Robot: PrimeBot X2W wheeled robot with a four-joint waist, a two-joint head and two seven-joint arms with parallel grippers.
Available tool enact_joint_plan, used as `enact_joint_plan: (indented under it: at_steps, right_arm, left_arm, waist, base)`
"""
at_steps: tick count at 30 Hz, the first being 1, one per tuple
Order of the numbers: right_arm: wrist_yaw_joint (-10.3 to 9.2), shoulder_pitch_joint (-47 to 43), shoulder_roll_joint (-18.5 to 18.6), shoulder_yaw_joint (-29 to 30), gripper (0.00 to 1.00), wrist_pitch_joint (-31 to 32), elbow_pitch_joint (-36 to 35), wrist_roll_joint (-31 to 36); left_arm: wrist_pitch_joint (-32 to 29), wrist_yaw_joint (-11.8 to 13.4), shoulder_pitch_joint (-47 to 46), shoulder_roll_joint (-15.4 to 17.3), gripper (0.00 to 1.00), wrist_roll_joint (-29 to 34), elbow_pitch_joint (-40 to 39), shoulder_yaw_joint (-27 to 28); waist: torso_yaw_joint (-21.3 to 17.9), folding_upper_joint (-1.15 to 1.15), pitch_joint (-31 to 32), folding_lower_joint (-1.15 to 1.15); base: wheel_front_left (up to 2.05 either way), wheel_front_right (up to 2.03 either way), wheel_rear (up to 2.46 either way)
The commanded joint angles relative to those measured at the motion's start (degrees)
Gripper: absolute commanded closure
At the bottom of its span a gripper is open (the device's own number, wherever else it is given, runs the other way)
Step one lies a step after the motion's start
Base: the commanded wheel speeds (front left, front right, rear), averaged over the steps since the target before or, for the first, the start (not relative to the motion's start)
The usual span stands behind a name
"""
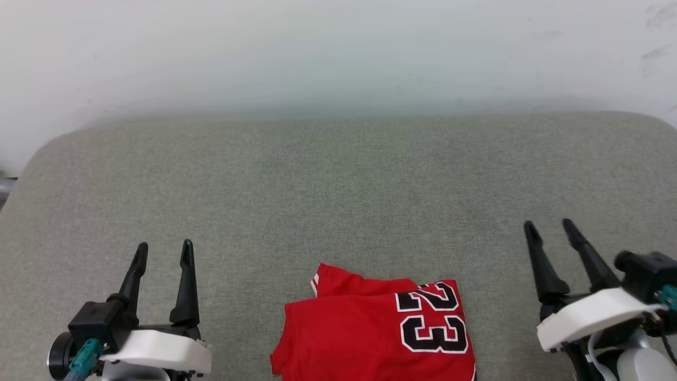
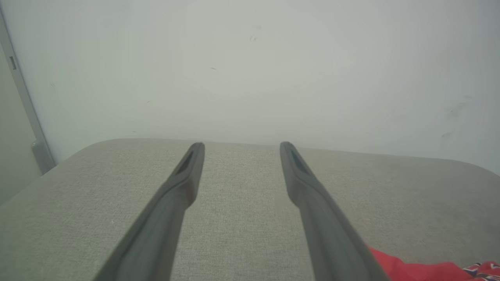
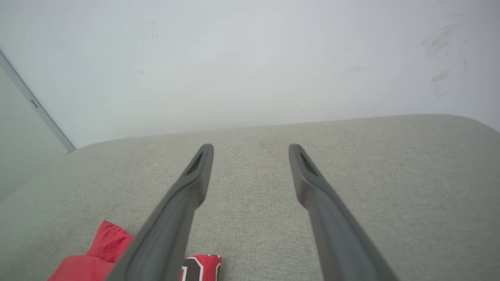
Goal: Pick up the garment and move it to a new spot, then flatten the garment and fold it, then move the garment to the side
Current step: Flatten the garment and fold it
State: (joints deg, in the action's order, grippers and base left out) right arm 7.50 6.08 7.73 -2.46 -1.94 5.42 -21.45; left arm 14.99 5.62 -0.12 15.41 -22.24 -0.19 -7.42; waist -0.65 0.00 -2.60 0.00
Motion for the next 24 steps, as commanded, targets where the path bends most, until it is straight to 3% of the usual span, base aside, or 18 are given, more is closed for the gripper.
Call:
enact_joint_plan:
  at_steps: [1,9,24]
  right_arm:
    - [-0.03,-1.9,-0.8,2.1,0.00,-0.8,-2.2,2.7]
    - [-0.03,-8.1,-2.1,6.7,0.00,2.2,-11.2,10.8]
    - [-0.03,-14.0,-3.3,6.6,0.00,7.6,-20.1,12.6]
  left_arm:
    - [0.2,0.0,1.2,-0.2,0.00,0.4,0.4,0.1]
    - [0.2,-0.2,4.4,-0.7,0.00,0.9,1.3,0.5]
    - [0.2,-0.7,7.0,-2.2,0.00,2.0,1.1,1.5]
  waist:
    - [-0.6,0.00,1.2,0.00]
    - [-1.7,0.00,3.6,0.00]
    - [-1.9,0.00,4.6,0.00]
  base:
    - [0.00,0.00,0.00]
    - [0.00,0.00,0.00]
    - [0.00,0.00,0.00]
